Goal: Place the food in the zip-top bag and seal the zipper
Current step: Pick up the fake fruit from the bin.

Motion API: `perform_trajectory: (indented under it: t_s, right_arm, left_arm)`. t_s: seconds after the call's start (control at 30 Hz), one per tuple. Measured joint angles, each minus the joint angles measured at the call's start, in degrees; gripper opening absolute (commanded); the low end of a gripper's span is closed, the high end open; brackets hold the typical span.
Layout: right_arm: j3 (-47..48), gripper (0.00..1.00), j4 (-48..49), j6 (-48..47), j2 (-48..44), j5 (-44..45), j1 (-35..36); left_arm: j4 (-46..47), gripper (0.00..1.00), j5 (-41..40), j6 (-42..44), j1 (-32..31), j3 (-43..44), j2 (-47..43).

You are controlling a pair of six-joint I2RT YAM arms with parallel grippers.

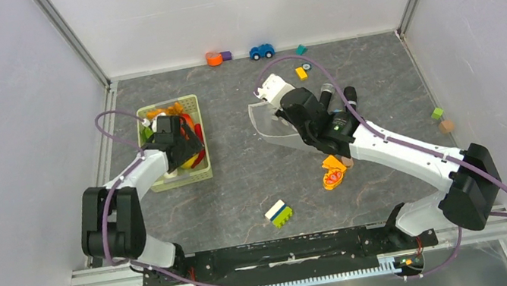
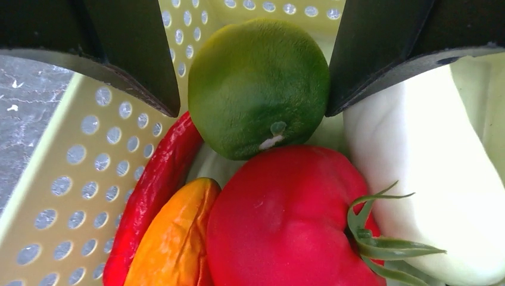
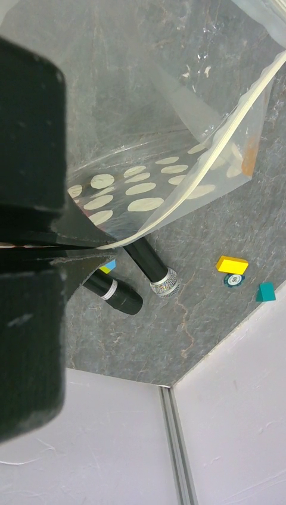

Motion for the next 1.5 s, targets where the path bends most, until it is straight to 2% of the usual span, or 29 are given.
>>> perform_trajectory:
  t_s: [0.1, 0.27, 0.57, 0.67, 0.83, 0.97, 1.3, 1.43, 1.5]
  right_arm:
    - [0.0, 0.0, 0.0, 0.0, 0.0, -0.02, -0.22]
    - [0.0, 0.0, 0.0, 0.02, 0.0, -0.02, -0.33]
    - [0.0, 0.0, 0.02, 0.04, 0.0, -0.11, -0.52]
    - [0.0, 0.0, 0.02, 0.04, 0.0, -0.35, -0.52]
    - [0.0, 0.0, 0.02, 0.09, 0.0, -0.61, -0.52]
    - [0.0, 0.0, 0.04, 0.09, -0.02, -0.72, -0.52]
    - [0.0, 0.0, 0.09, 1.62, -0.07, -0.74, -0.52]
    - [0.0, 0.0, 0.17, 3.04, -0.07, -0.96, -0.52]
    - [0.0, 0.0, 0.48, 3.85, -0.07, -1.55, -0.52]
  left_arm:
    - [0.81, 0.88, 0.2, -0.02, 0.04, -0.04, 1.79]
    - [1.53, 0.74, 1.68, -0.07, 0.11, -0.04, 3.91]
    - [2.67, 0.31, 3.91, -0.07, 0.33, 0.37, 4.74]
    - [2.62, 0.21, 4.09, -0.07, 0.33, 0.48, 4.72]
    - [2.29, 0.16, 4.46, -0.09, 0.31, 0.46, 3.72]
    - [1.46, 0.14, 4.66, -0.15, 0.31, 0.07, -0.42]
    - [-1.09, 0.16, 6.1, -3.1, -0.87, -0.35, -20.83]
    - [-0.07, 0.17, 8.61, -3.15, -8.24, -0.46, -29.59]
    - [2.43, 0.17, 9.62, -3.13, -15.06, -0.48, -33.14]
